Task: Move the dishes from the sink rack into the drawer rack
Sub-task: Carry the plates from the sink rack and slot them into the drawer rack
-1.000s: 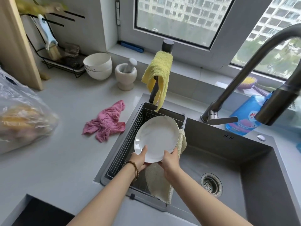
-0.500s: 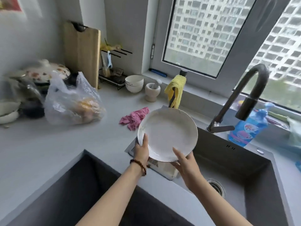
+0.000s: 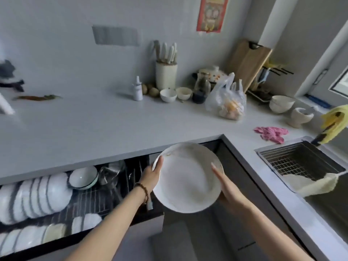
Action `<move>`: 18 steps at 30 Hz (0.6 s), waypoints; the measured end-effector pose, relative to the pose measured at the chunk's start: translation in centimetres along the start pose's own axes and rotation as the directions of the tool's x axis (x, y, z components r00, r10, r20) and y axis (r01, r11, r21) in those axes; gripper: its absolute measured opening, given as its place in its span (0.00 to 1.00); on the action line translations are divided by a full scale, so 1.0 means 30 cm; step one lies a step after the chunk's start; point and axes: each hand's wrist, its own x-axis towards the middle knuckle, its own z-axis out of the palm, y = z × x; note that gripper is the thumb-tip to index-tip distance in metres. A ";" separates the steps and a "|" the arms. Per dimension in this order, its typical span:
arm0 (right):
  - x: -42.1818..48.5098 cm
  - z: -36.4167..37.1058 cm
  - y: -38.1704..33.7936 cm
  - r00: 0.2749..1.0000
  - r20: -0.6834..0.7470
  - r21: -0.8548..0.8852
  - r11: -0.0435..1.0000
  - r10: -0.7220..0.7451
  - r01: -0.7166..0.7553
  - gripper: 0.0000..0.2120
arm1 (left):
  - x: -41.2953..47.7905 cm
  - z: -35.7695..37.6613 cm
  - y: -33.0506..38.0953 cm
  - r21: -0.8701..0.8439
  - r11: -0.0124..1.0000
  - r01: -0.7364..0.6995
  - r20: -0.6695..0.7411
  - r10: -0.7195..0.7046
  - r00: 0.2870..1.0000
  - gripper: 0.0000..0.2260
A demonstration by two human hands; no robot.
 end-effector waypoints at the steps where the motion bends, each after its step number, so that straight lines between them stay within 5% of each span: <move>1: 0.022 0.092 0.037 0.999 0.045 -0.015 1.000 0.007 -0.007 0.15 | -0.017 -0.110 -0.042 -0.002 1.000 -0.003 -0.044 0.003 0.999 0.23; 6: 0.079 0.589 0.235 0.970 0.224 -0.069 0.994 0.098 -0.084 0.16 | -0.154 -0.598 -0.233 -0.033 0.998 -0.044 -0.244 0.035 0.969 0.07; 9: 0.095 0.888 0.381 0.952 0.242 -0.067 0.982 0.187 -0.176 0.14 | -0.240 -0.883 -0.365 0.049 0.998 -0.033 -0.304 0.047 0.952 0.17; 14: 0.118 1.334 0.600 0.920 0.240 -0.129 0.949 0.311 -0.287 0.17 | -0.372 -1.287 -0.642 0.424 0.902 -0.079 -0.149 0.156 0.976 0.27; 18: 0.136 1.601 0.664 0.911 0.286 -0.260 0.939 0.298 -0.226 0.10 | -0.409 -1.467 -0.771 0.450 0.891 -0.064 -0.051 0.097 0.994 0.27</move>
